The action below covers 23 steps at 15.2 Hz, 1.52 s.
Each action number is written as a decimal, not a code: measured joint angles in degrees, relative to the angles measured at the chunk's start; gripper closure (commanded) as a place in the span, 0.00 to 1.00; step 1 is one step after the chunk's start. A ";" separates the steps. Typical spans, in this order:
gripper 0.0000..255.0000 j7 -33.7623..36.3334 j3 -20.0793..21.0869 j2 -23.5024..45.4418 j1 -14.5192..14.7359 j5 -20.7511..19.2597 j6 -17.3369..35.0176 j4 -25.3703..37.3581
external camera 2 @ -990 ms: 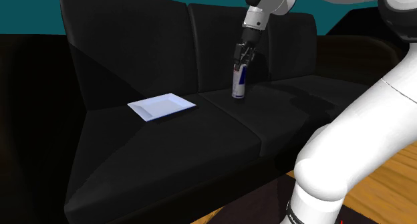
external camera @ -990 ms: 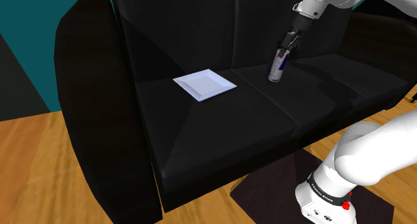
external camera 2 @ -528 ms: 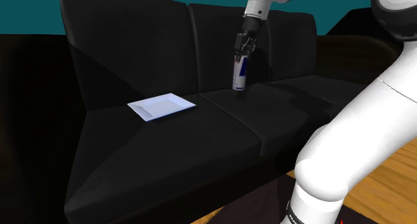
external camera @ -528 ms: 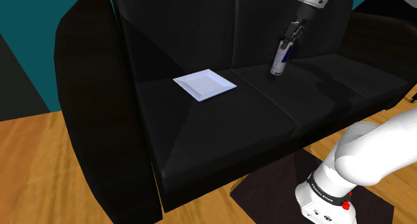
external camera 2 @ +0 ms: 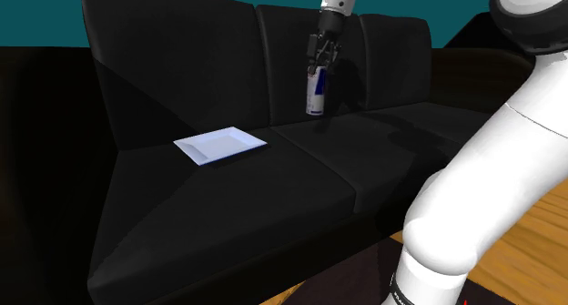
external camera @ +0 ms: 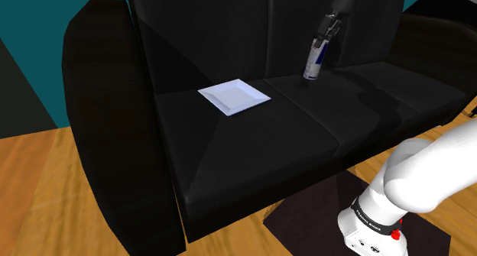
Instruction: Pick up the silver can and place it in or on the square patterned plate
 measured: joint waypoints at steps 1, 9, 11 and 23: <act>1.00 1.09 0.76 0.33 0.36 0.27 -0.12 0.57; 1.00 10.04 6.38 8.13 4.19 3.36 0.13 8.97; 1.00 11.84 7.41 10.33 4.99 3.94 0.20 11.32; 1.00 23.70 12.63 31.34 9.68 7.33 -5.87 39.80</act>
